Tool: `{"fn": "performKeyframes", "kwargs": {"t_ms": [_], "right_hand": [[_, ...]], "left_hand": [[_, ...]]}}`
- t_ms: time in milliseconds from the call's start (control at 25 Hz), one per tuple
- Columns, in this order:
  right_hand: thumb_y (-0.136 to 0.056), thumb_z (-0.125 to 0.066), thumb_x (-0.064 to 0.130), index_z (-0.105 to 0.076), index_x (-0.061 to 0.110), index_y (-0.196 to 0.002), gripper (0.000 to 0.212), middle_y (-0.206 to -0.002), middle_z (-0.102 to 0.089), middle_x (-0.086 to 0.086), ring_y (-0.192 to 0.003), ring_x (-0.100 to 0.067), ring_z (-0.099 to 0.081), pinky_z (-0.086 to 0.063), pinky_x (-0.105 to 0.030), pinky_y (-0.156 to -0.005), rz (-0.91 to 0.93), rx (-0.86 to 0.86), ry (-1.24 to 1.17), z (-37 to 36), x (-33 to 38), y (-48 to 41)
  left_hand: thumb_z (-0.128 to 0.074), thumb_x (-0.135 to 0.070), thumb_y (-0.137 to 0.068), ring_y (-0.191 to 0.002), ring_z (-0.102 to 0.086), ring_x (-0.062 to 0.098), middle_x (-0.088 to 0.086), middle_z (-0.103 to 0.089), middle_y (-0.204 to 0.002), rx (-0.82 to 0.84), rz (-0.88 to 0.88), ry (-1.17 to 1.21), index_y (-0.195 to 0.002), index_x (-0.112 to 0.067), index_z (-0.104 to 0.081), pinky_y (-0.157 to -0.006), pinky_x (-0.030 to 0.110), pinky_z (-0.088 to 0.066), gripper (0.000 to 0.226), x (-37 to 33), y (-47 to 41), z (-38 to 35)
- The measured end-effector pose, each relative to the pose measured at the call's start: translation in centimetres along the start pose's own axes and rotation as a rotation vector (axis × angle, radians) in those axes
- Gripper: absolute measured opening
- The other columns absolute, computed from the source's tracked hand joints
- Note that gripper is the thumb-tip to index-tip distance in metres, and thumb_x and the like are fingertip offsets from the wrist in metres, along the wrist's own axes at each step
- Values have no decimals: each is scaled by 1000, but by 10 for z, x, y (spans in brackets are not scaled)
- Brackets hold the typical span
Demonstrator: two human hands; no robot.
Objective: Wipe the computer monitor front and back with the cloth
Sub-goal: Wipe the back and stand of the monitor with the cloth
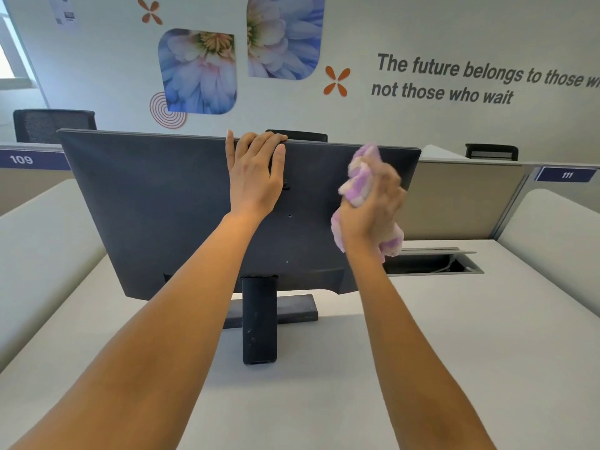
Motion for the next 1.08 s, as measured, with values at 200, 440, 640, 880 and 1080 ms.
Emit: {"fn": "performKeyframes", "kwargs": {"t_ms": [200, 440, 640, 880, 1080], "right_hand": [[-73, -53, 9, -50, 25, -124, 53, -122, -50, -3, -101, -30, -53, -44, -40, -77, 698, 172, 68, -51, 60, 122], [-68, -59, 9, -55, 27, -111, 47, -112, -60, -1, -89, -26, -54, -47, -38, -66, 903, 529, 61, -58, 31, 165], [-71, -60, 12, -60, 17, -114, 43, -104, -61, -5, -93, -20, -54, -42, -31, -77, 145, 8, -118, 8, 21, 9], [-68, -67, 16, -53, 21, -126, 59, -119, -58, -6, -89, -31, -55, -47, -38, -64, 636, 203, 237, -28, 87, -3], [-83, -58, 20, -52, 23, -128, 45, -123, -56, -6, -99, -30, -53, -51, -41, -73, 137, 117, 181, -4, 0, -69]], "left_hand": [[-22, -36, -96, -118, -43, 13, -8, -60, -119, 19, 18, 27, -118, -21, -60, -115, 33, 7, 46, 1, -1, -1], [-28, -30, -98, -119, -43, 14, -6, -59, -120, 32, 0, 31, -120, -20, -59, -115, 33, 6, 40, 0, 0, 1], [-28, -28, -99, -120, -43, 14, -5, -59, -121, 37, 5, 34, -121, -20, -59, -115, 33, 6, 39, -1, 0, 0], [-26, -29, -98, -119, -43, 13, -6, -60, -119, 23, 27, 35, -117, -20, -60, -115, 31, 6, 40, 3, -1, 0], [-29, -31, -97, -120, -43, 13, -6, -60, -120, 30, 24, 39, -118, -22, -60, -114, 30, 8, 39, 0, -2, -2]]}}
Point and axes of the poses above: each hand's wrist, its own y-axis away from the middle knuckle, its own z-axis out of the back of the hand, x = y × z, the point moved 10 cm from there along -y, towards the middle knuckle
